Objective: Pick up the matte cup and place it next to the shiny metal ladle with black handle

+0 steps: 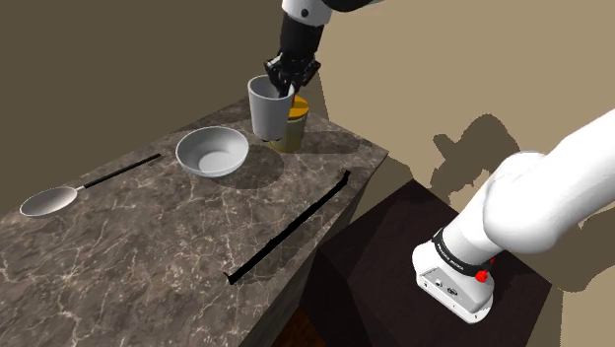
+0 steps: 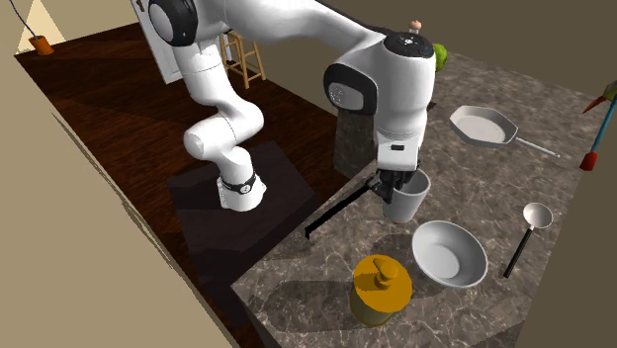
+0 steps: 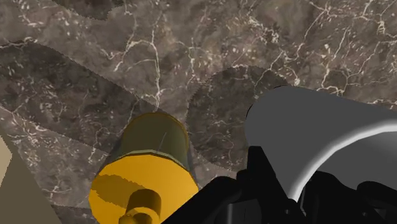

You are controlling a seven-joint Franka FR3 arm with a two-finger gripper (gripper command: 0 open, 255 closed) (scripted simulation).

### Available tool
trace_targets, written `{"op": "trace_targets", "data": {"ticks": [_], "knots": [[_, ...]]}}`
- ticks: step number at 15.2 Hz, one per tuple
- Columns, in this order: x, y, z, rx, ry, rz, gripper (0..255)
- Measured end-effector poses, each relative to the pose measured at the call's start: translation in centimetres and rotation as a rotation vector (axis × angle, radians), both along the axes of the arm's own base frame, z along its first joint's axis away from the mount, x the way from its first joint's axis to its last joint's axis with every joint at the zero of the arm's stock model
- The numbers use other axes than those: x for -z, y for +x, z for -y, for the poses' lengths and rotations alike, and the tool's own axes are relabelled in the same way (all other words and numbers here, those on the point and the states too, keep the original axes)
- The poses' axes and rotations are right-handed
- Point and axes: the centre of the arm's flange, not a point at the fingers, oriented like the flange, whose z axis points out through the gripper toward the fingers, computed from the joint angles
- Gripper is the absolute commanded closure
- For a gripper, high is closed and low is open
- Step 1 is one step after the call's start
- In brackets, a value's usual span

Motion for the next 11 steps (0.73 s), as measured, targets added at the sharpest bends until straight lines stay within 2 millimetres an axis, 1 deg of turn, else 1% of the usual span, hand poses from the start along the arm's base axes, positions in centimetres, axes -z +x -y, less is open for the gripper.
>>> {"op": "trace_targets", "data": {"ticks": [1,2,4,6,7,9,11], "knots": [[0.1,0.1,-1.5,0.0,0.0,0.0,255],[0.4,0.4,-2.4,0.0,0.0,0.0,255],[1.1,0.9,-5.2,0.0,0.0,0.0,255],[1.3,1.0,-7.9,0.0,0.0,0.0,255],[1.6,1.5,-8.8,0.0,0.0,0.001,255],[1.7,2.0,-11.5,0.0,0.0,0.0,255],[2.5,2.4,-14.3,0.0,0.001,0.0,255]]}}
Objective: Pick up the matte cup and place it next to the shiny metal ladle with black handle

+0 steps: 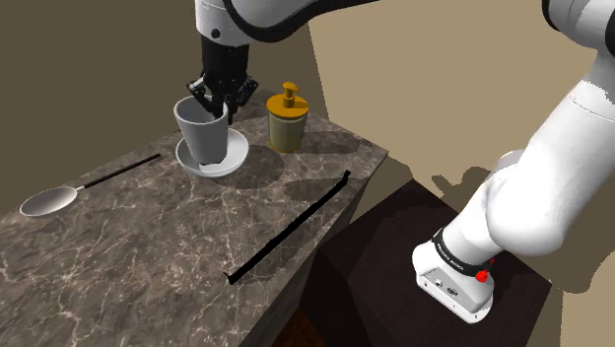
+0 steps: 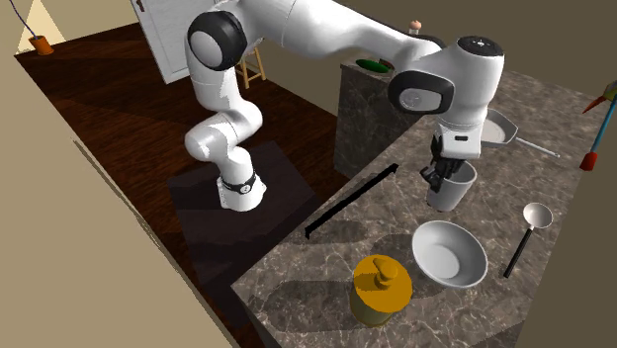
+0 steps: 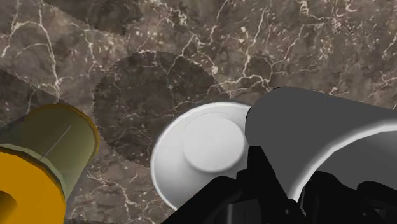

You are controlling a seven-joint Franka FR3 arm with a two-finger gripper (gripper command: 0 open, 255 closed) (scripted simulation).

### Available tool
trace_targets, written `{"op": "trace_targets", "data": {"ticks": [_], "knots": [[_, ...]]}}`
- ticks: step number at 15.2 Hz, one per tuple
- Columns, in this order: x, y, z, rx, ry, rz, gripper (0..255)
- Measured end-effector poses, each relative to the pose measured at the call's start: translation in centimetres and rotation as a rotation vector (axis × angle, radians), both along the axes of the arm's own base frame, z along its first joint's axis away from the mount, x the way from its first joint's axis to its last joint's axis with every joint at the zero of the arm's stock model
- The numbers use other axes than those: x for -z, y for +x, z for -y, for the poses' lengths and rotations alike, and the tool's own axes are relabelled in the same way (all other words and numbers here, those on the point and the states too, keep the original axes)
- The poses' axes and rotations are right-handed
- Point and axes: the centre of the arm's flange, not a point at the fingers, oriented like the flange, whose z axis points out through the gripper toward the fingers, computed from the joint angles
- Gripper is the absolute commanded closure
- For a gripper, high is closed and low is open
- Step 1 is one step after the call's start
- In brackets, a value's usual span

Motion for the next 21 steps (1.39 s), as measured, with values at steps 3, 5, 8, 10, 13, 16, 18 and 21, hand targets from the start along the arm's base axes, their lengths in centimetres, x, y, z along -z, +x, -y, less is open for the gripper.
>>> {"op": "trace_targets", "data": {"ticks": [3,5,8,10,13,16,18,21], "knots": [[0.3,0.4,-3.4,0.0,0.0,-0.001,255],[0.9,1.0,-6.0,0.0,0.0,-0.001,255],[1.5,2.0,-10.2,0.0,0.0,0.0,255],[1.9,2.5,-12.8,0.0,0.0,-0.001,255],[2.7,2.9,-16.7,0.0,0.001,0.0,255],[3.7,3.3,-19.4,0.0,0.0,-0.001,255],[4.8,3.4,-19.7,0.001,0.0,-0.001,255],[6.3,3.4,-19.9,0.002,0.0,-0.001,255]]}}
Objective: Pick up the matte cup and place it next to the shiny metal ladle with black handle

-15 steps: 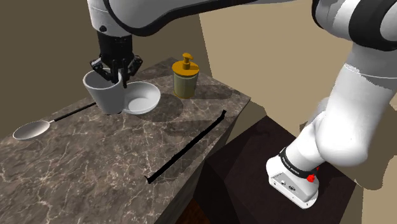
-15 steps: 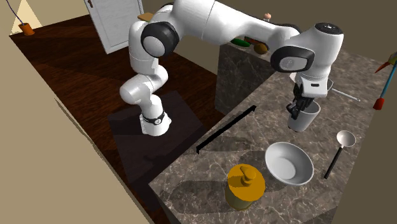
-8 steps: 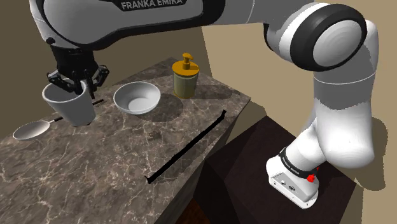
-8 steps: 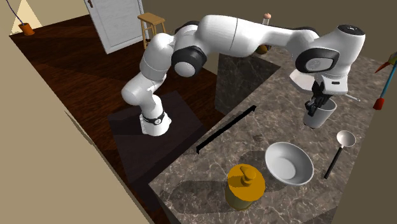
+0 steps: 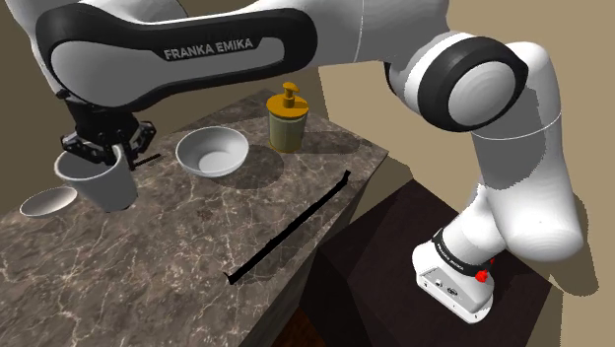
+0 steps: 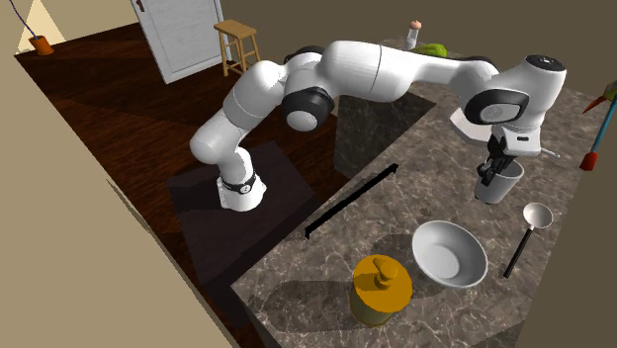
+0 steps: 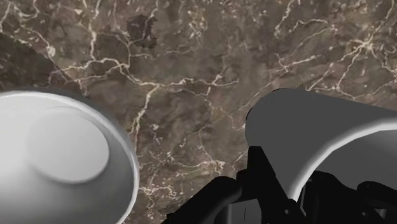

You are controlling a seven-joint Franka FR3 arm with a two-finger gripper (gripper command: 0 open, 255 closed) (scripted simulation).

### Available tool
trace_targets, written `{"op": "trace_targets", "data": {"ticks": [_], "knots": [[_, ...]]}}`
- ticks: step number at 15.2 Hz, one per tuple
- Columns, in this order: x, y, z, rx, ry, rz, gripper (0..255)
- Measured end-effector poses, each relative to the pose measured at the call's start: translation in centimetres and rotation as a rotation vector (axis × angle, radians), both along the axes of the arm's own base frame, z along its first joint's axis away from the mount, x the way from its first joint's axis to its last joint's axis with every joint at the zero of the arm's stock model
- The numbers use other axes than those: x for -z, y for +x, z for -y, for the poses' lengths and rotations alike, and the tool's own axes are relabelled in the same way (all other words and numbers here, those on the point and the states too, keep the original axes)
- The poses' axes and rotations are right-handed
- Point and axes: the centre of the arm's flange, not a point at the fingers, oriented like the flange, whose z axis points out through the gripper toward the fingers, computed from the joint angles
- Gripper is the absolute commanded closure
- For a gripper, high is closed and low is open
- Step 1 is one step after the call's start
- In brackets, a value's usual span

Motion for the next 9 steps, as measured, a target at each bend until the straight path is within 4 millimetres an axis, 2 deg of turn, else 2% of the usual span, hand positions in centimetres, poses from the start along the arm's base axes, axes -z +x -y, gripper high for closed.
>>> {"op": "trace_targets", "data": {"ticks": [9], "knots": [[4.8,0.0,0.1,0.0,0.0,0.0,255]]}}
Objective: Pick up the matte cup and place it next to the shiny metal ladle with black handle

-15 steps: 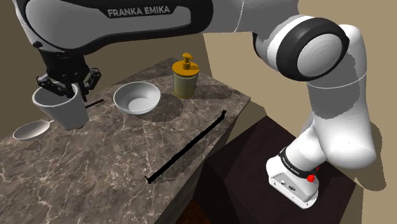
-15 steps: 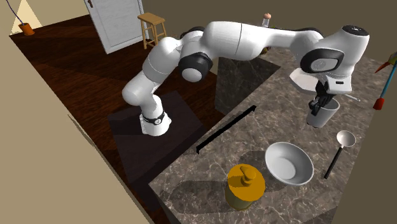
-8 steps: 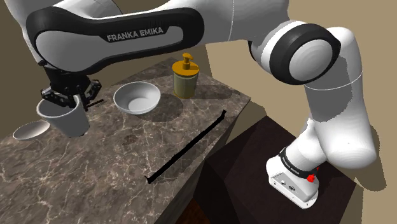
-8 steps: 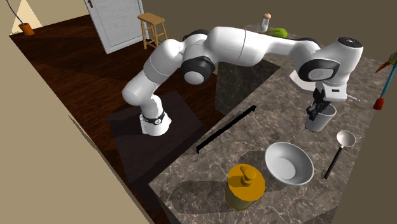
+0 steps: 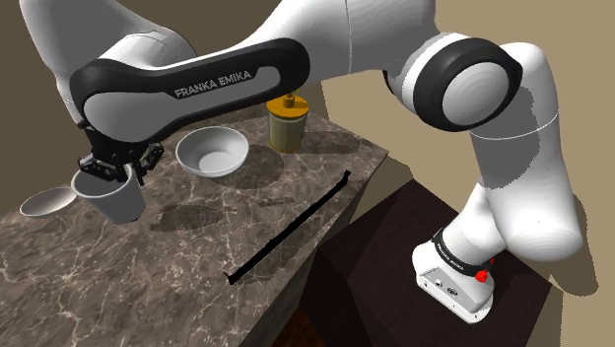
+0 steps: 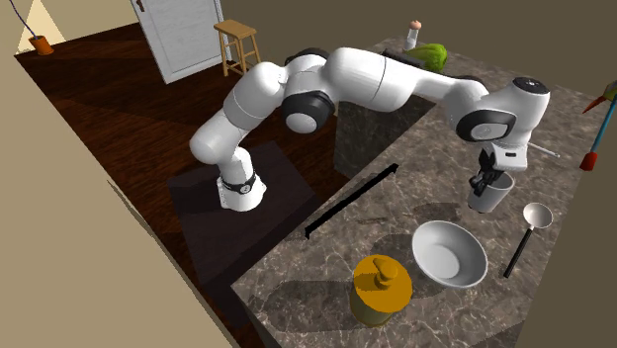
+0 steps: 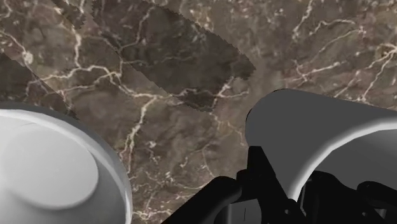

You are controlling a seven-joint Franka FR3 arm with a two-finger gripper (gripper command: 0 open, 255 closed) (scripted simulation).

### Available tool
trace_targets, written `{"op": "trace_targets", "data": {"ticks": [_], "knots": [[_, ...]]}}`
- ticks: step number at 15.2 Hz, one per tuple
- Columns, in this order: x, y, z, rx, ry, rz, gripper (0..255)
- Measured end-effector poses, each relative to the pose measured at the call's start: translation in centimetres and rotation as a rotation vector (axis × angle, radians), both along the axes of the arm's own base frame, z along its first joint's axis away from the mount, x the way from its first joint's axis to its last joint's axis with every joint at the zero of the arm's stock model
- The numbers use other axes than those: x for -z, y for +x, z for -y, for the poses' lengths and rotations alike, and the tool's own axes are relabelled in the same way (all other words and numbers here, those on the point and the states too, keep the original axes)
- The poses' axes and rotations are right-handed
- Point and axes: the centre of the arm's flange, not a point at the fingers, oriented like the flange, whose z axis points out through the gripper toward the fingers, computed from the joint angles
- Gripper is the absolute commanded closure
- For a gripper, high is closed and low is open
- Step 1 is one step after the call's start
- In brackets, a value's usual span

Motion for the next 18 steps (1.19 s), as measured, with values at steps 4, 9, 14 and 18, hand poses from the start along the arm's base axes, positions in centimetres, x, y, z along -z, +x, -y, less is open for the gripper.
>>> {"op": "trace_targets", "data": {"ticks": [4,9,14,18], "knots": [[1.8,0.0,-0.1,0.0,0.0,0.0,255],[2.0,0.0,-0.1,0.0,0.0,0.0,255],[2.0,0.0,-0.1,0.0,0.001,0.001,0],[1.4,-0.1,-0.1,0.0,0.001,0.001,0]]}}
